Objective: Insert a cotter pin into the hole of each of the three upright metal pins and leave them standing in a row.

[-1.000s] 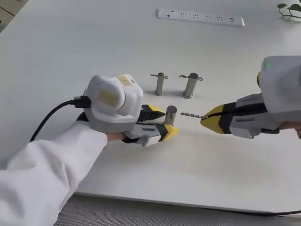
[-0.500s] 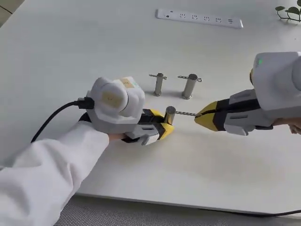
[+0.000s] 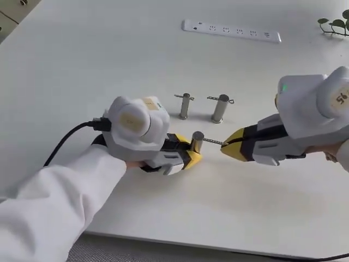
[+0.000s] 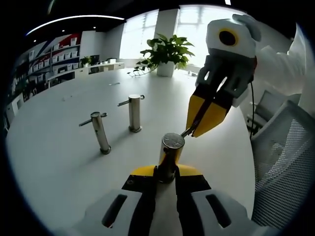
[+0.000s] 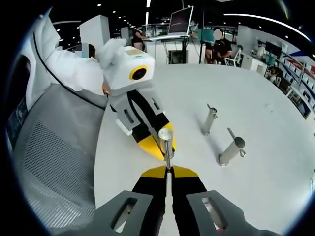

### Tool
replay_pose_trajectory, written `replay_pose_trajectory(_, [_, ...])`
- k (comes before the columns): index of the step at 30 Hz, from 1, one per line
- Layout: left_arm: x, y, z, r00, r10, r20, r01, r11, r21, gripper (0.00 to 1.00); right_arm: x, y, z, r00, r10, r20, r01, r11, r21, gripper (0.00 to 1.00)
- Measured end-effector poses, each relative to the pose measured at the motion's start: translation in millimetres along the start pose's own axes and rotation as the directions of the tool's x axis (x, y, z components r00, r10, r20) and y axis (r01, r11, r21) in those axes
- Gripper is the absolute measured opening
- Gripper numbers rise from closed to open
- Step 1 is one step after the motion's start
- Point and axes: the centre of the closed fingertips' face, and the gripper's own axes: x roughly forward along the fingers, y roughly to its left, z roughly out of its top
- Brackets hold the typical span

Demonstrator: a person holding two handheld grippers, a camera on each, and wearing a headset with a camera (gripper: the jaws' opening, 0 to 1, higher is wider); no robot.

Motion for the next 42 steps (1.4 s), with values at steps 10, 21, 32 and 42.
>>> replay_pose_trajectory(10, [-0.1, 1.8, 0.4, 1.0000, -0.005, -0.006, 0.005, 1.000, -0.020, 0.13, 10.2, 1.6, 10.2, 0.9996, 0.013, 0.026, -0.013, 1.000, 0.007, 0.00])
replay_pose_trajectory(21, [0.3, 2.2, 0.1, 0.9998, -0.010, -0.016, 0.010, 1.000, -0.001, 0.13, 18.3, 1.5, 17.0, 0.9989, 0.045, -0.012, -0.046, 0.994, -0.094, 0.00])
replay_pose_trajectory(32, [0.7, 2.1, 1.1, 0.9998, -0.012, -0.017, 0.012, 1.000, -0.002, 0.13, 20.4, 1.3, 16.3, 0.9966, 0.068, -0.046, -0.073, 0.989, -0.132, 0.00])
replay_pose_trajectory(42, [0.4, 1.1, 2.4, 0.9998, -0.015, -0.015, 0.015, 1.000, 0.003, 0.13, 22.4, -0.3, 14.8, 0.9981, 0.050, -0.037, -0.053, 0.996, -0.072, 0.00])
